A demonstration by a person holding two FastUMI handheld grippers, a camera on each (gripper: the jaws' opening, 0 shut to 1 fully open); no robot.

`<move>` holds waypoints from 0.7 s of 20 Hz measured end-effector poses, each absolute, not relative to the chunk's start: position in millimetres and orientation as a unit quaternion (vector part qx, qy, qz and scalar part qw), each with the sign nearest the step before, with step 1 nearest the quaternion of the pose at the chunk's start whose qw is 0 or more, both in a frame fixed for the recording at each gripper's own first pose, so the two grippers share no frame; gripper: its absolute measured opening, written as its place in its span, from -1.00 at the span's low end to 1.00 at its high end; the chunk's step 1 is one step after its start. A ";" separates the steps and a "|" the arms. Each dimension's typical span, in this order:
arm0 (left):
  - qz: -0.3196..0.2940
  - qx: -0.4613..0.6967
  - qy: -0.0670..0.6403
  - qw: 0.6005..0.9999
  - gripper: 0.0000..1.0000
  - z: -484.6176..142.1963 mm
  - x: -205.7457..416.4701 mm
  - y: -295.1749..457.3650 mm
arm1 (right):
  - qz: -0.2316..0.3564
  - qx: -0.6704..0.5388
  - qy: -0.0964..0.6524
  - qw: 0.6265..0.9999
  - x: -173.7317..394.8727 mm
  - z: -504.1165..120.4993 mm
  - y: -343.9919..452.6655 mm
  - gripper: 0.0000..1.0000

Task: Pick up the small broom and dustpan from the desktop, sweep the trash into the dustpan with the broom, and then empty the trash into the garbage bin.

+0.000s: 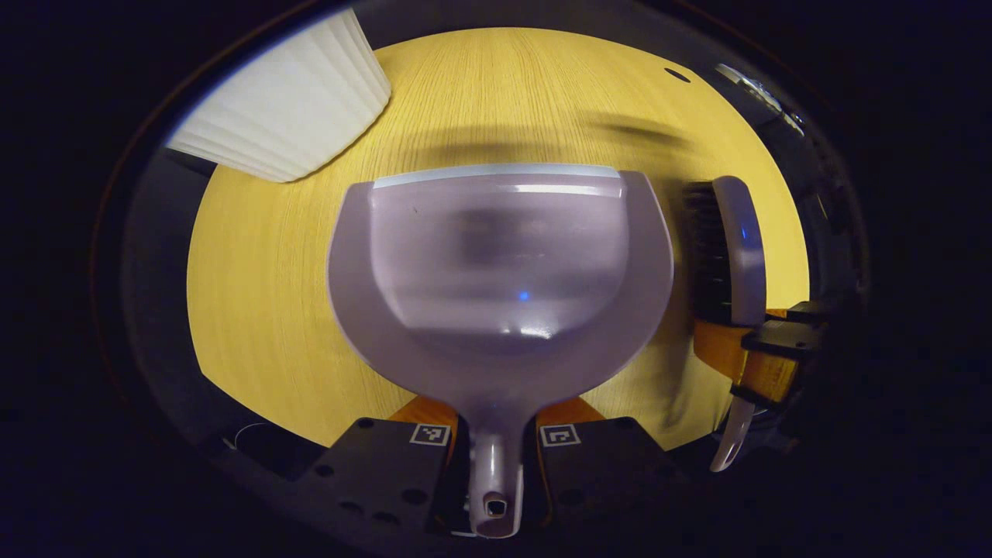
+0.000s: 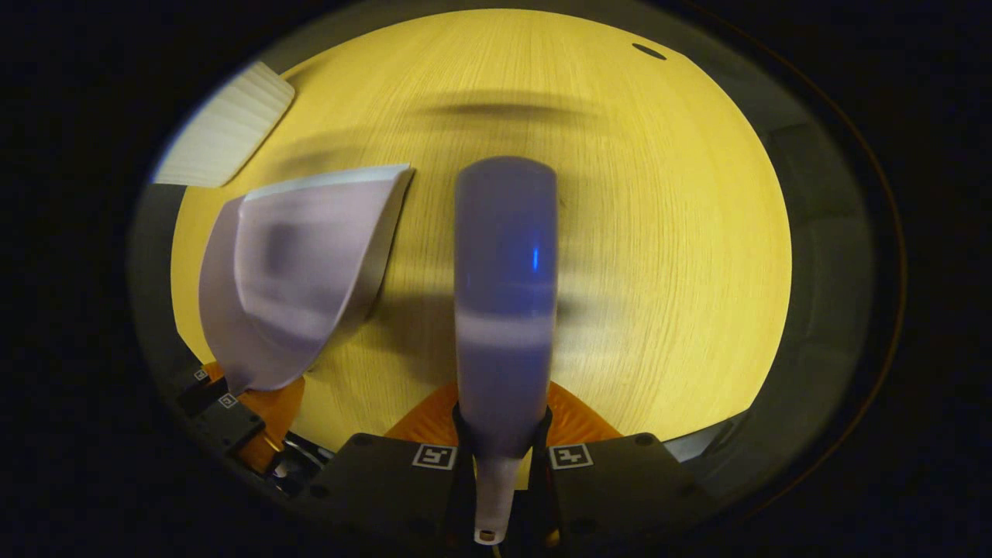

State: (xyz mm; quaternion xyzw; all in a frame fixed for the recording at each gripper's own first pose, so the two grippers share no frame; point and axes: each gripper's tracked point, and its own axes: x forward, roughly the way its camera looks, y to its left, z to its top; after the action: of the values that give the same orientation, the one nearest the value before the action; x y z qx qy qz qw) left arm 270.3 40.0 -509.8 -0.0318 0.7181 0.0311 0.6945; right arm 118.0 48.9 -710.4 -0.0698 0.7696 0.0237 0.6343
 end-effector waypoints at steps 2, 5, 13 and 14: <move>0.033 -0.030 0.723 0.690 -0.48 -510.9 269.0 41.2 | 0.023 -0.064 0.771 0.633 125.2 -702.2 54.2 -0.39; 0.030 -0.031 0.729 0.684 -0.48 -513.3 267.5 39.4 | 0.018 -0.058 0.770 0.635 131.5 -701.9 51.2 -0.40; 0.003 -0.012 0.758 0.652 -0.37 -518.8 265.7 43.0 | 0.012 -0.056 0.781 0.622 129.8 -711.1 55.0 -0.24; 0.008 -0.014 0.759 0.651 -0.40 -516.6 265.3 43.5 | 0.010 -0.057 0.782 0.621 128.6 -710.2 55.6 -0.21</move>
State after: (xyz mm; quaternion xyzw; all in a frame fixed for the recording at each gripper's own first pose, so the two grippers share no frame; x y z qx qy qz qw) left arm 265.3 43.5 -516.6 -0.0136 0.7590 0.0076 0.6508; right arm 128.6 55.6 -710.2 -0.0570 0.7815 0.0095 0.6212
